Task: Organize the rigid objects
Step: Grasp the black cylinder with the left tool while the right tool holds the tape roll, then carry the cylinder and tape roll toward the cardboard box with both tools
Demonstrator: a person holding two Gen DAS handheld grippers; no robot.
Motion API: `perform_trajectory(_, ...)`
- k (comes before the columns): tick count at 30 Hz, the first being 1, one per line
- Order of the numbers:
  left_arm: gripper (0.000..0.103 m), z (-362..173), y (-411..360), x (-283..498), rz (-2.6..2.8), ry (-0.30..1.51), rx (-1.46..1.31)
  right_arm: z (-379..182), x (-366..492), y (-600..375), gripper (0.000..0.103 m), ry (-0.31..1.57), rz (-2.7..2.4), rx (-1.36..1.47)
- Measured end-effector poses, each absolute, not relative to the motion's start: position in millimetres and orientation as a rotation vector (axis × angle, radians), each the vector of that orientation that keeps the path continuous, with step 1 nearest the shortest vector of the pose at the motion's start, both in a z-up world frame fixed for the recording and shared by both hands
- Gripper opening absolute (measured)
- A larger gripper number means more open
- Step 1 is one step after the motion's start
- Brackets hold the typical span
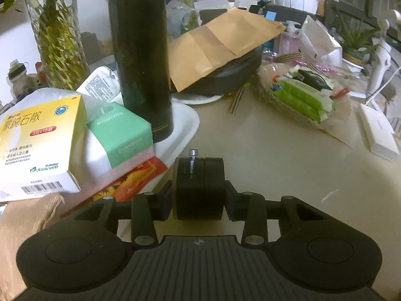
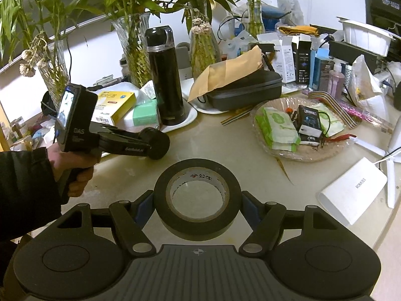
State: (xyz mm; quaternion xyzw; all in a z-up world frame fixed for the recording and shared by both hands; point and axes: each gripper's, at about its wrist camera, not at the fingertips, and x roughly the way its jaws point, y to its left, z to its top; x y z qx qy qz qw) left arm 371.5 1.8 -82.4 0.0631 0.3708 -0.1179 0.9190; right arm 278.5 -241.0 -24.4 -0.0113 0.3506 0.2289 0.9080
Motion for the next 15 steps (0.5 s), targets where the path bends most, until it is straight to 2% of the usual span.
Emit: perform_trajectory(15,0.039,-46,7,326,-0.214,0.768,0.087,-32,278,-235,0.075,0.761,0.434,-0.078)
